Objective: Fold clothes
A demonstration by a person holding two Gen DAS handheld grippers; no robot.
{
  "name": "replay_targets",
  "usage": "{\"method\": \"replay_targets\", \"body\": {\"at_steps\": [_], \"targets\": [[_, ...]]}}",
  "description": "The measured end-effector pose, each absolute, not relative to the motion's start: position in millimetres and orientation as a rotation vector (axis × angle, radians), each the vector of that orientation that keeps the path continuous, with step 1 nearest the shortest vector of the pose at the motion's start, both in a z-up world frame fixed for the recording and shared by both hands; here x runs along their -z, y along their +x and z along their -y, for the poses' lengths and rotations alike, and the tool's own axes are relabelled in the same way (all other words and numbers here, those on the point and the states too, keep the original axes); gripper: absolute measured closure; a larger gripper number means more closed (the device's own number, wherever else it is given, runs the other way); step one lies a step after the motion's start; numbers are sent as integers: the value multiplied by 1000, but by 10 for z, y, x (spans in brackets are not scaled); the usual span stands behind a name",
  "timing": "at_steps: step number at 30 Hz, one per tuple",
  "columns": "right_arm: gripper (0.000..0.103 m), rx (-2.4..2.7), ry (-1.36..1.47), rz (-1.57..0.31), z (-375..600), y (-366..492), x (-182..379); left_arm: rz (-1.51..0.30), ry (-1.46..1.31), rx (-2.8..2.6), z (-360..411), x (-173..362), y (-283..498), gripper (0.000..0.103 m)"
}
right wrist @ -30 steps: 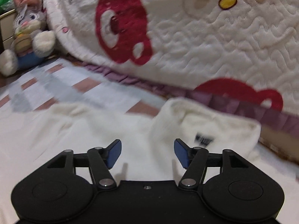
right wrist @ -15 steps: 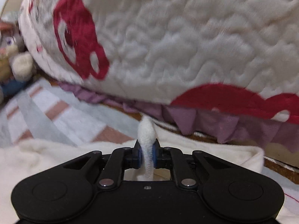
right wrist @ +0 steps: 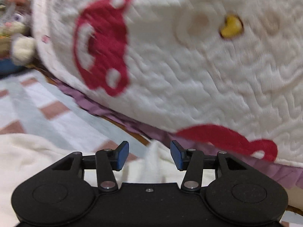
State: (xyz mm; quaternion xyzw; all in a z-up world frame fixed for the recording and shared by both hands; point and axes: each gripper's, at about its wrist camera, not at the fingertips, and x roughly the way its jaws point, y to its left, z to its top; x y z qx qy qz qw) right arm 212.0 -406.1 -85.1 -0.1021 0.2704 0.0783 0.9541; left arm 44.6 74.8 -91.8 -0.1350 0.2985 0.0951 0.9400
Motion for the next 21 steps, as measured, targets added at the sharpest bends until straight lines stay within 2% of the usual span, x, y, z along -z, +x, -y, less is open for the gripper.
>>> {"method": "replay_targets", "body": {"at_steps": [1,4,7,10,13,18,19,21], "targets": [[48,-191,-192,-552,4008,2071,842,-602,-266,-136,-658,890,516,54],[48,-315,-131,-635,3885,2026,916,-620,-239,33,-329,818,770,54],[48,-401,-53,-752,3761,2097,1084,-623,-221,225,-3,824,1031,41],[48,-417,-47,-834,3616,2150,1239,-698,-147,310,363,1018,1380,41],[44,-395,-65,-831,3541,2188,1327,-768,-58,298,654,1271,1767,41],[42,-402,-90,-815,3530,2200,1359,-836,-64,315,870,1527,2148,40],[42,-408,-98,-814,3535,2196,1354,-829,-41,320,918,1552,2180,43],[42,-417,-104,-815,3561,2188,1334,-823,27,365,1031,1543,2170,86]]}}
